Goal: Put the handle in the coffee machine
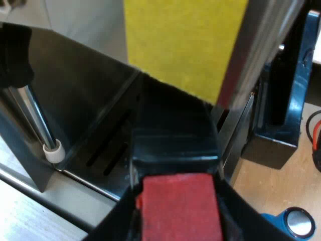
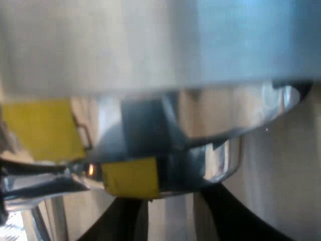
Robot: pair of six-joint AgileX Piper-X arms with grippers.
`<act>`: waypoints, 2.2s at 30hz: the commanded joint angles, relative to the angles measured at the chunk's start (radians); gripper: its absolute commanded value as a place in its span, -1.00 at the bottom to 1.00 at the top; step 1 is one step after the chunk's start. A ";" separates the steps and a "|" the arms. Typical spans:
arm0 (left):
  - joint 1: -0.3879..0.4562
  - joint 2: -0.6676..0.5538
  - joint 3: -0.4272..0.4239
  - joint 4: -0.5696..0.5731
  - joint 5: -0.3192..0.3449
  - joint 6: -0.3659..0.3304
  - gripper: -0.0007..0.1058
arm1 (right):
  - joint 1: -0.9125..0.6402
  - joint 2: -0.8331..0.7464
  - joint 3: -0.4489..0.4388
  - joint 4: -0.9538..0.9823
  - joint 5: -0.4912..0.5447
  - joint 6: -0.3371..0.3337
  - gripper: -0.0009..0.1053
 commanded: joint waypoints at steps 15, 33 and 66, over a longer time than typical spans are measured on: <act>-0.002 -0.012 -0.021 -0.049 0.235 0.008 -0.98 | -0.005 -0.008 -0.011 -0.212 0.009 -0.115 -0.50; 0.002 -0.012 -0.021 -0.042 0.216 0.008 0.01 | -0.005 -0.013 -0.034 -0.226 0.009 -0.117 -0.50; 0.212 -0.017 -0.187 0.055 0.188 0.008 0.01 | -0.001 -0.013 -0.094 -0.292 0.012 -0.161 -0.50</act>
